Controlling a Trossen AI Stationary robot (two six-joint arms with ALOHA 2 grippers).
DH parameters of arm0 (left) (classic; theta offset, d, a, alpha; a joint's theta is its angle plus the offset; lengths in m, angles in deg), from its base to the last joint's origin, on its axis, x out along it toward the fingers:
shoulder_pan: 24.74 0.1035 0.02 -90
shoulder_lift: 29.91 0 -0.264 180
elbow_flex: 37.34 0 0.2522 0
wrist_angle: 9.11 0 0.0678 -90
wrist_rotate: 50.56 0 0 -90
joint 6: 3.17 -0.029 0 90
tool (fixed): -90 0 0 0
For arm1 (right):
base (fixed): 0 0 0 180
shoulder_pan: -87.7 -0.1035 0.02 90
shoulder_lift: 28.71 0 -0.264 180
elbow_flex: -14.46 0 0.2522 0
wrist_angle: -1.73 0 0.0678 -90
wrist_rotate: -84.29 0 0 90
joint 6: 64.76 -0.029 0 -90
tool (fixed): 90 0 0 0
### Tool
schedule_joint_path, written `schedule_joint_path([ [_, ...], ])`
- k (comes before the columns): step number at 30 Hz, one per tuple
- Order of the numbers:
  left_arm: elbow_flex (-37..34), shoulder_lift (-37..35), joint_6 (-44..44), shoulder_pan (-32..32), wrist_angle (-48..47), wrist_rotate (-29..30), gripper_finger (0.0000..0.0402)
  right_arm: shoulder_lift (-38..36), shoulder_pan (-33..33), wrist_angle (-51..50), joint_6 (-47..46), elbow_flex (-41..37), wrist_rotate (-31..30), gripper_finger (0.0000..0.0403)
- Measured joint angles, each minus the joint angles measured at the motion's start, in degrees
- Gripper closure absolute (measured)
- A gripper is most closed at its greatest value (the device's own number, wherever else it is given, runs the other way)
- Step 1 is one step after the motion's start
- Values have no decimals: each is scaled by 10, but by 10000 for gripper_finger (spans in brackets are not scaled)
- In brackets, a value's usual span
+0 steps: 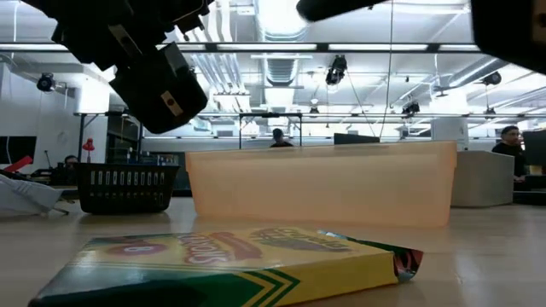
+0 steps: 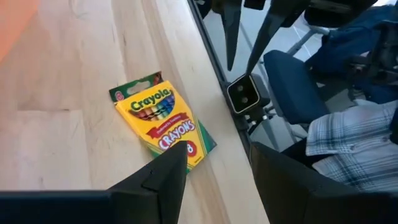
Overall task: Pick & Place School Supplies
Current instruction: Adjust the orange bin on the table
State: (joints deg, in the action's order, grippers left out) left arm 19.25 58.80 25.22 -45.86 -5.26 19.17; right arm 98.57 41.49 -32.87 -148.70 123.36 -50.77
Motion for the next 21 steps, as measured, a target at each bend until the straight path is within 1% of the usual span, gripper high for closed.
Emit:
schedule_joint_path([
  [2, 0, 17, 11, 0, 26, -6, 220, 0, -1, -2, -1, 0, 1, 330],
  [5, 0, 49, 50, -3, 68, -22, 220, 2, 0, -4, -1, 0, 1, 334],
  [7, 1, 70, 72, -6, 87, -31, 220, 2, 1, -18, -10, 0, 12, 335],
  [12, 6, 95, 81, -5, 90, -32, 220, 2, -1, -69, -60, 0, 29, 329],
  [15, 5, 100, 85, -3, 89, -31, 220, 9, -1, -76, -74, 0, 78, 324],
  [16, 5, 101, 85, -2, 90, -31, 220, 14, -1, -76, -74, 0, 84, 323],
  [21, 5, 101, 80, 1, 89, -29, 220, 30, 0, -69, -84, 0, 88, 322],
])
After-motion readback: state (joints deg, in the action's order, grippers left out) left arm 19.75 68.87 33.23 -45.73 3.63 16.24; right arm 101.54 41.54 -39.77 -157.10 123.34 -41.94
